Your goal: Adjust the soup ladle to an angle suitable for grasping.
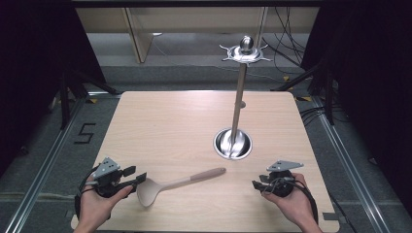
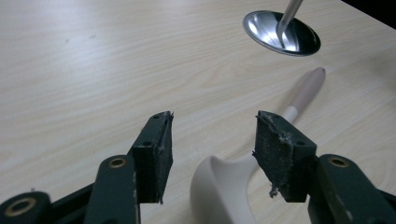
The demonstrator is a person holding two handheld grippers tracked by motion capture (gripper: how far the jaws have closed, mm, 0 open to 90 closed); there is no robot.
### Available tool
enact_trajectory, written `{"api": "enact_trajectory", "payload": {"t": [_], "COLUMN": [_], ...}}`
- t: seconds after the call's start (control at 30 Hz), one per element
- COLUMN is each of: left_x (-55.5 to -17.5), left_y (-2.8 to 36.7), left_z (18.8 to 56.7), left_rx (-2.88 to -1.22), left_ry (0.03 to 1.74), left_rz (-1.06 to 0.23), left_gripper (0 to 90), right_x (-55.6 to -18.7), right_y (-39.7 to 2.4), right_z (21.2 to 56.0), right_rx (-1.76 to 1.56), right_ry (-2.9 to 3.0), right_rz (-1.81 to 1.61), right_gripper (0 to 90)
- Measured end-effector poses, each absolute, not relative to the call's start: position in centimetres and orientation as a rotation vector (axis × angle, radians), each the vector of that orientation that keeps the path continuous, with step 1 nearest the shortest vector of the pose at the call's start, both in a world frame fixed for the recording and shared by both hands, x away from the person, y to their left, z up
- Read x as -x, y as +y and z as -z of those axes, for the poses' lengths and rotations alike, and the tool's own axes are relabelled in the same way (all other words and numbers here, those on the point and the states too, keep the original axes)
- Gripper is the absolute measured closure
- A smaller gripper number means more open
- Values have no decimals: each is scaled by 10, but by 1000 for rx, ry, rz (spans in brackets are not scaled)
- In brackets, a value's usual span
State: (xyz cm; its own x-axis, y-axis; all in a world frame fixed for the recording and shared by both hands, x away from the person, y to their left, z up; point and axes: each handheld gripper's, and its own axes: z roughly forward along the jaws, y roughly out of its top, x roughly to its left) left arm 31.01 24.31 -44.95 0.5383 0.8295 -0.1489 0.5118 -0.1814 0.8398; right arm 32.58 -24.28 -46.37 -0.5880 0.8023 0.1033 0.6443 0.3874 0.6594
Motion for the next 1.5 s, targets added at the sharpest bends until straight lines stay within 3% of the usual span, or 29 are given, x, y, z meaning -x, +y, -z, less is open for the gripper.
{"api": "enact_trajectory", "payload": {"t": [0.07,0.13,0.3,0.53,0.93,1.5], "left_x": [-311,-311,-315,-334,-362,-387], "left_y": [235,224,194,159,97,42], "left_z": [446,443,442,440,448,475], "left_rx": [-1880,-1928,-2125,-2344,-2585,-2671], "left_ry": [1055,984,883,798,731,715], "left_rz": [-408,-369,-282,-224,-117,-67], "left_gripper": [466,580,753,888,892,892], "right_x": [-328,-326,-323,-320,-320,-319], "right_y": [-244,-243,-239,-236,-236,-233], "right_z": [464,462,459,458,459,461], "right_rx": [-1283,-1304,-1244,-1213,-1200,-1216], "right_ry": [2435,2428,2453,2495,2507,2509], "right_rz": [-994,-972,-946,-917,-924,-967], "right_gripper": [630,674,765,865,866,822]}}
